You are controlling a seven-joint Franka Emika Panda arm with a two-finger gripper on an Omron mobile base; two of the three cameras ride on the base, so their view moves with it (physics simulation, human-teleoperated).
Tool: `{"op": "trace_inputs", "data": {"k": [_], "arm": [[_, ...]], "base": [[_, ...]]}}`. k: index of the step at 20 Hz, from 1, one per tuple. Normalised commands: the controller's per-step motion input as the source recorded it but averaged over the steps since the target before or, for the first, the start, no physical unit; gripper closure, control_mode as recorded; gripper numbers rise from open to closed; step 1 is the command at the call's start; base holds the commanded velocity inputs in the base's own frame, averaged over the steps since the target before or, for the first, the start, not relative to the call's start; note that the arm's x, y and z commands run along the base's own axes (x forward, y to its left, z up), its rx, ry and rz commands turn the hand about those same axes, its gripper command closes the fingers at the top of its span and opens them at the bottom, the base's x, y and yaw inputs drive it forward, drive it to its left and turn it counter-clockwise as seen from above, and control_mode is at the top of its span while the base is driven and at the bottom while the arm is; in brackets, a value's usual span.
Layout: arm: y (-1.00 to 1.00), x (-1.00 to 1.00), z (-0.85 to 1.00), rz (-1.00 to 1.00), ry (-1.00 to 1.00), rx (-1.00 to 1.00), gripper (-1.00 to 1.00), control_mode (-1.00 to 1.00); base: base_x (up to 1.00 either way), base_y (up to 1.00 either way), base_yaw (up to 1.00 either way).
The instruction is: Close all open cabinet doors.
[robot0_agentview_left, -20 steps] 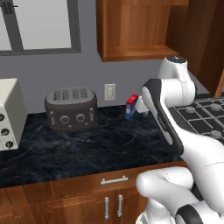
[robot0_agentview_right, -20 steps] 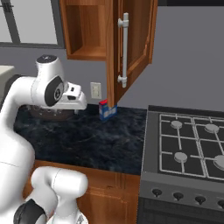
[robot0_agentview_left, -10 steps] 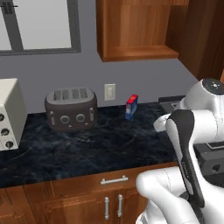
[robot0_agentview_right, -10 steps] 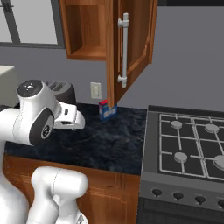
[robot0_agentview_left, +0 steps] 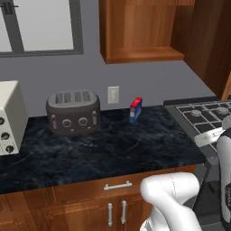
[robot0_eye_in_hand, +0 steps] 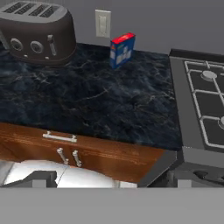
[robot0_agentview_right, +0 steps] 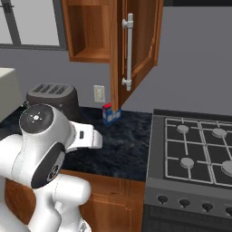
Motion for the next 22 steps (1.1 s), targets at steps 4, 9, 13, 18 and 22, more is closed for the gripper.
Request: {"op": "trace_inputs", "data": {"k": [4,9,13,18,22], "arm": [[-0.66,-0.62,0.0,0.01,-0.13,0.0,-1.0,-1.0],[-0.69,-0.31,0.02,0.05,-0.15,0.0,-1.0,-1.0],[-0.75,0.05,0.01,0.12,-0.2,0.0,-1.0,-1.0],[-0.67,0.4,0.01,0.15,-0.2,0.0,-1.0,-1.0],[-0.51,0.62,0.03,0.15,-0.16,0.01,-1.0,-1.0]], "base": [[0.0,0.0,0.0],[0.0,0.0,0.0],[0.0,0.0,0.0],[0.0,0.0,0.0],[0.0,0.0,0.0]]}}
